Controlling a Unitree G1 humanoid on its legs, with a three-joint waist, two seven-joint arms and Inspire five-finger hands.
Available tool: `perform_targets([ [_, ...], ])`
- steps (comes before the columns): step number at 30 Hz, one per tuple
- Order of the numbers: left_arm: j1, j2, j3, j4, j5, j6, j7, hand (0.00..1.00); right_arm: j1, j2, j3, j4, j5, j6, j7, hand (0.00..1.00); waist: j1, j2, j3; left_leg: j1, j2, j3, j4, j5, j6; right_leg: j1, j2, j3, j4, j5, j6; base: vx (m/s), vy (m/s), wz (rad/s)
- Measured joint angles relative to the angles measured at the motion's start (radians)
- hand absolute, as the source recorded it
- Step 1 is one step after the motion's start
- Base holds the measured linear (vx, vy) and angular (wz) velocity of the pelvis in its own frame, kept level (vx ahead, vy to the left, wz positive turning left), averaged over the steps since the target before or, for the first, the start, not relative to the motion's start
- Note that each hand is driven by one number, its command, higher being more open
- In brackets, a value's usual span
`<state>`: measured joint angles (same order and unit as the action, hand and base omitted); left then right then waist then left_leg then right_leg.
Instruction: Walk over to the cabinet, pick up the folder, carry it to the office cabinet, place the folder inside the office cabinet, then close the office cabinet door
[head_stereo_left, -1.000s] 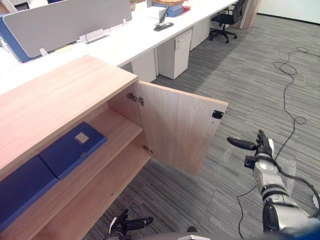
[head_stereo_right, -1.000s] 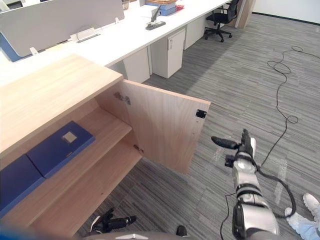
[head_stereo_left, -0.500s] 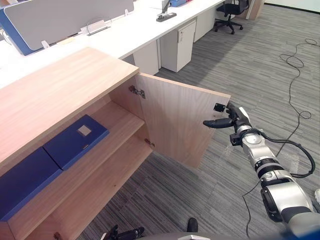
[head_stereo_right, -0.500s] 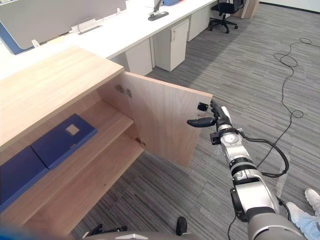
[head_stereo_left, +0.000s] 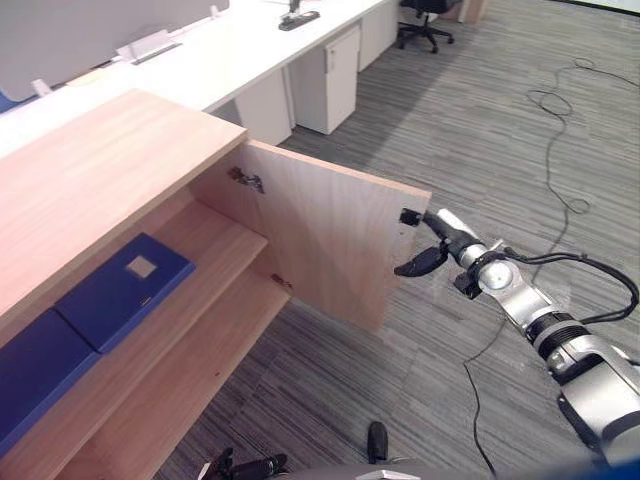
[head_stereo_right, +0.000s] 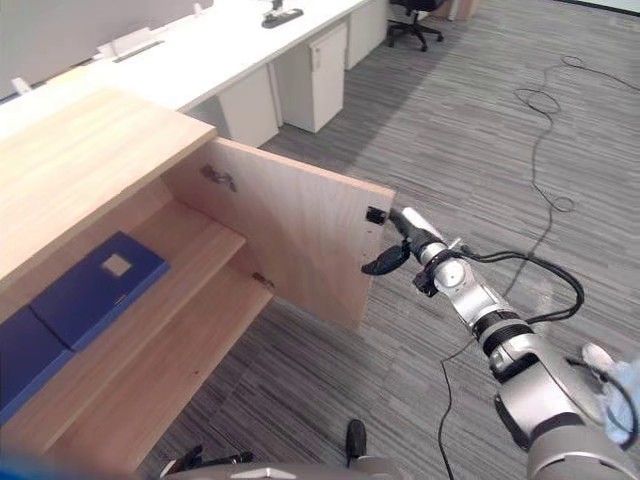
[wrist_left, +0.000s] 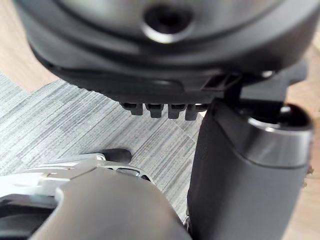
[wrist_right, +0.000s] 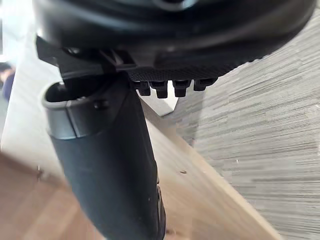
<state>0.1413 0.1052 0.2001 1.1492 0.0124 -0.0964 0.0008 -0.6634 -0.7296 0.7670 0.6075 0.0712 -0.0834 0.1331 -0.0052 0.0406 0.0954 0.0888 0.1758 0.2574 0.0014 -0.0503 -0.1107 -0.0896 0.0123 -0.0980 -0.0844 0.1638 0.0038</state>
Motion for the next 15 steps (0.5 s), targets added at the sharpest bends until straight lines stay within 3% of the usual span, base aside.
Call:
perform_targets([
  [1,-0.004,0.001,-0.001,0.006,0.001,0.0,-0.002,1.0,0.0,-0.021,0.046,-0.036,-0.006,0.0,0.02,1.0,-0.001,-0.001,0.0,0.0,0.003,0.0,0.003,-0.001,-0.001,-0.001,0.003,0.004,0.0,0.001,-0.002,0.0,-0.054,-0.27],
  [2,-0.016,0.006,-0.006,0.017,0.01,0.001,-0.005,1.0,-0.001,-0.051,0.149,-0.129,-0.04,0.0,0.109,1.0,0.0,-0.003,-0.001,0.0,0.011,-0.002,0.009,-0.003,-0.004,-0.004,0.013,0.016,0.0,0.003,-0.008,0.0,-0.05,-0.24],
  [5,-0.04,0.011,-0.005,0.037,0.04,0.003,-0.009,1.0,-0.001,-0.047,0.286,-0.283,-0.062,-0.004,0.25,1.0,0.001,-0.003,-0.002,-0.004,0.024,-0.003,0.02,-0.003,-0.004,-0.005,0.026,0.018,0.0,0.003,-0.018,-0.02,-0.055,-0.08],
  [9,-0.059,0.007,0.024,0.05,0.043,0.011,-0.008,1.0,-0.001,0.085,0.384,-0.369,-0.071,-0.034,0.369,1.0,0.024,-0.008,-0.008,-0.014,0.035,-0.005,0.021,-0.003,-0.004,-0.013,0.036,0.013,0.0,0.006,-0.026,-0.04,-0.034,0.04],
  [11,-0.064,0.006,0.072,0.053,0.061,0.013,-0.004,1.0,0.002,0.129,0.484,-0.41,-0.071,-0.081,0.448,1.0,0.057,-0.029,-0.018,-0.024,0.035,-0.012,0.022,-0.003,-0.004,-0.018,0.035,0.006,0.0,0.009,-0.028,-0.03,-0.001,0.09],
  [15,-0.037,0.008,0.182,0.054,0.067,0.023,0.005,1.0,0.016,0.173,0.511,-0.403,-0.079,-0.092,0.468,1.0,0.058,-0.078,-0.047,-0.035,0.024,-0.021,0.028,-0.003,-0.003,-0.023,0.022,0.0,0.0,0.016,-0.022,-0.03,0.028,0.06],
])
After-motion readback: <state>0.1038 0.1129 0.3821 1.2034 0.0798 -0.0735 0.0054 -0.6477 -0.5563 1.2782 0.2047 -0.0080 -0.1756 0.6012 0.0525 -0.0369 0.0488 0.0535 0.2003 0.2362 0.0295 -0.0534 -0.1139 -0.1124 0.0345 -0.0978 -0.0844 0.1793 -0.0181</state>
